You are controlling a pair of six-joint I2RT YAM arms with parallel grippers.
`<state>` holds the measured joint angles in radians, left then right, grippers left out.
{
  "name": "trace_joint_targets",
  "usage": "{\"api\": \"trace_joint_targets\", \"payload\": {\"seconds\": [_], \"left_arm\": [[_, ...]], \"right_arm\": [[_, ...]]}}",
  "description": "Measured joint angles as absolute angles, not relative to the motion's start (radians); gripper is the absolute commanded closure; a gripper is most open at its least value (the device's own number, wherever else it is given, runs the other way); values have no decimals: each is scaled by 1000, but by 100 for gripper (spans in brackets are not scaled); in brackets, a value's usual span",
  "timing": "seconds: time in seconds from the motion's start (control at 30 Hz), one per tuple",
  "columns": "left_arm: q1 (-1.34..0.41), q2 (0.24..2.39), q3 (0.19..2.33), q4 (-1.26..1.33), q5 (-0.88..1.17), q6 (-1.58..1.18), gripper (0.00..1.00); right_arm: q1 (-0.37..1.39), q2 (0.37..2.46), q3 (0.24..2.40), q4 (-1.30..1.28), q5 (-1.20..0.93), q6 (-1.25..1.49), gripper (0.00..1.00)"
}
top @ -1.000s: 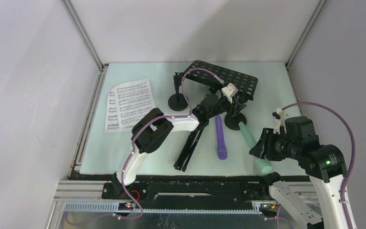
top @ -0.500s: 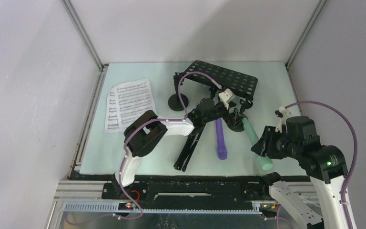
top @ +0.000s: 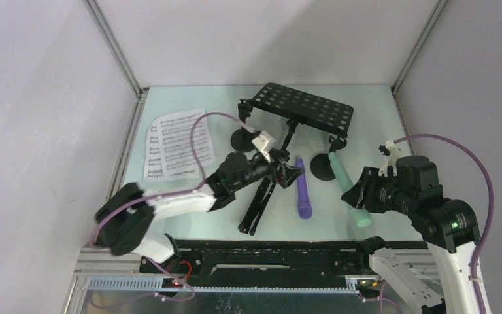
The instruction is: Pack up the instrument practice props
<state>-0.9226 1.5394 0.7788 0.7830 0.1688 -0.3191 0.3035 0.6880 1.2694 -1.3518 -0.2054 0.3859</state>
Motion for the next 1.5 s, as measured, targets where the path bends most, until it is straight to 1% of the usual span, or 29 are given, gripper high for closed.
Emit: {"api": "trace_joint_targets", "payload": {"seconds": [0.07, 0.17, 0.23, 0.37, 0.5, 0.67, 0.9, 1.2, 1.4, 1.43, 1.5], "left_arm": [[-923, 1397, 735, 654, 96, -342, 0], [-921, 1219, 740, 443, -19, -360, 0], [-911, 1108, 763, 270, -89, -363, 0], [-892, 949, 784, 27, -202, -376, 0], [-889, 822, 818, -217, -295, -385, 0], [-888, 686, 871, -407, -373, -351, 0], [-884, 561, 874, -513, -442, -305, 0], [-881, 553, 871, -562, -466, -306, 0], [-879, 568, 867, -563, -469, -305, 0], [-879, 569, 863, -564, -469, -305, 0], [-879, 572, 854, -562, -469, -305, 0]], "right_arm": [[319, 698, 1253, -1325, -202, 406, 100], [414, 736, 1198, -1268, -160, 456, 100], [529, 784, 1161, -1225, -94, 508, 100], [791, 921, 1105, -1130, 91, 638, 100], [909, 1044, 1031, -1019, 220, 754, 100], [935, 1169, 999, -908, 273, 821, 100], [919, 1328, 999, -767, 293, 825, 100], [898, 1425, 999, -724, 324, 824, 100], [878, 1519, 999, -659, 304, 801, 100], [870, 1536, 999, -650, 299, 793, 98], [858, 1566, 999, -634, 288, 777, 92]]}}
